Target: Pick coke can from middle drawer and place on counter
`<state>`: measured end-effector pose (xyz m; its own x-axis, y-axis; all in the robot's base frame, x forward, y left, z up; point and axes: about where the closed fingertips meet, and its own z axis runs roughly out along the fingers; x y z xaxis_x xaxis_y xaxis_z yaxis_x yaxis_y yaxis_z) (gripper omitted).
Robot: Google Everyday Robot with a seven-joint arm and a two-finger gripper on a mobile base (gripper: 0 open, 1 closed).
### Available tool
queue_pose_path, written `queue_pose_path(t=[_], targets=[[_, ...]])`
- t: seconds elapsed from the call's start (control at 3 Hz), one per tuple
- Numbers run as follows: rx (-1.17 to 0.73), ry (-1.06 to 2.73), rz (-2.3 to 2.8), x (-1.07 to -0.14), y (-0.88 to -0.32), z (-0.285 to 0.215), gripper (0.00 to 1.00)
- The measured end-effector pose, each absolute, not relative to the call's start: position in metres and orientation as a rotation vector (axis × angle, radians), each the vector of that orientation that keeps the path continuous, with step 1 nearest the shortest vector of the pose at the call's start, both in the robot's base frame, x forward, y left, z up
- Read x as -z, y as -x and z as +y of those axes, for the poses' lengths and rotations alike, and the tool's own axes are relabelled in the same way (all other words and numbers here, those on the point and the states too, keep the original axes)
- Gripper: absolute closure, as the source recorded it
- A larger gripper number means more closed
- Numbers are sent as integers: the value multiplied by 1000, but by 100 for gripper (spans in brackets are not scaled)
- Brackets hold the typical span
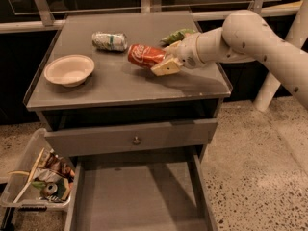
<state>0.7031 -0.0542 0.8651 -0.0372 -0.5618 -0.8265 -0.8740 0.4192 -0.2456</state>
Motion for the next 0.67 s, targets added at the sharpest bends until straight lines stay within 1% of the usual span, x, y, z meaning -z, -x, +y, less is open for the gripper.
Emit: queue_pose_path(t=[0.33,0.67], targets=[[-450,1255,1755,-852,-709,-45,100],[-451,1255,1756,-852,-709,-44,82]])
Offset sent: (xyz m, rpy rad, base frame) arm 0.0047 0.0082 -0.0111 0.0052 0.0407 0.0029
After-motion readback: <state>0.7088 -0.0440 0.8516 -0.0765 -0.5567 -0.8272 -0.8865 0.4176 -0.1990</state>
